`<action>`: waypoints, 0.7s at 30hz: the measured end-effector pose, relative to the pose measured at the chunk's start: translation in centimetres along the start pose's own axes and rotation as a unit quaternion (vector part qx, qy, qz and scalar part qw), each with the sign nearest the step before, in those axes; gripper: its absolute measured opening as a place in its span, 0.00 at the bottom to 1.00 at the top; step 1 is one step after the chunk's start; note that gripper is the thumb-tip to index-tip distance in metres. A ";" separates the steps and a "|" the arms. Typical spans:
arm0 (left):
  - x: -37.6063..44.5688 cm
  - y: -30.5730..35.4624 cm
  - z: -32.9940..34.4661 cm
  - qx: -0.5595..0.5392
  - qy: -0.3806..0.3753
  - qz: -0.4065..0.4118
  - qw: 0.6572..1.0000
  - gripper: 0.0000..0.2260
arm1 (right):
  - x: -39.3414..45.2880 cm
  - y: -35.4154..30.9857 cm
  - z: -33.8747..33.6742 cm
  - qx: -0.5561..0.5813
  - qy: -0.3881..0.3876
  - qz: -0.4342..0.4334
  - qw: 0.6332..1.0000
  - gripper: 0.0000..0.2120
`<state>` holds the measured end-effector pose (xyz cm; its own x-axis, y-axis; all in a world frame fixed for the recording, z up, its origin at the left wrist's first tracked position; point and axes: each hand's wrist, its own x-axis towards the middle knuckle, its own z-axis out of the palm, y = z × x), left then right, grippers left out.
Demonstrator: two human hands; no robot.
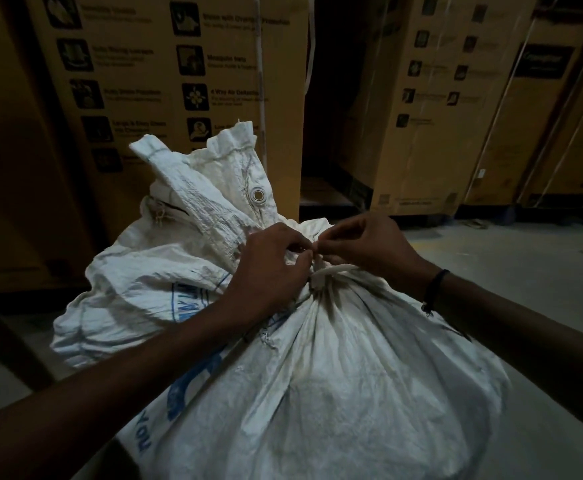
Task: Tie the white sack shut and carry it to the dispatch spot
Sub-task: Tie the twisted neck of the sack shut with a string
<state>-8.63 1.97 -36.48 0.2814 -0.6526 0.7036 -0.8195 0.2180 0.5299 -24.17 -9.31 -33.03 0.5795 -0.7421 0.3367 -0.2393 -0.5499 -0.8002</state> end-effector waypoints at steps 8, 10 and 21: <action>0.1 0.3 0.3 0.017 -0.002 0.018 1.000 0.06 | 0.7 -2.0 -0.1 -0.138 -0.029 -0.040 0.989 0.12; 0.1 0.1 0.5 0.025 -0.002 0.028 0.999 0.06 | 0.6 -1.8 -0.1 -0.106 -0.025 -0.019 0.994 0.12; 0.2 -0.2 0.8 0.020 0.007 0.036 0.999 0.03 | 0.2 -0.1 -0.4 -0.002 0.022 0.048 0.999 0.05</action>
<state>-8.86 1.23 -36.82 0.2287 -0.6259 0.7456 -0.8573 0.2333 0.4588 -24.33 -9.56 -32.67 0.5195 -0.8073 0.2799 -0.2948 -0.4768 -0.8281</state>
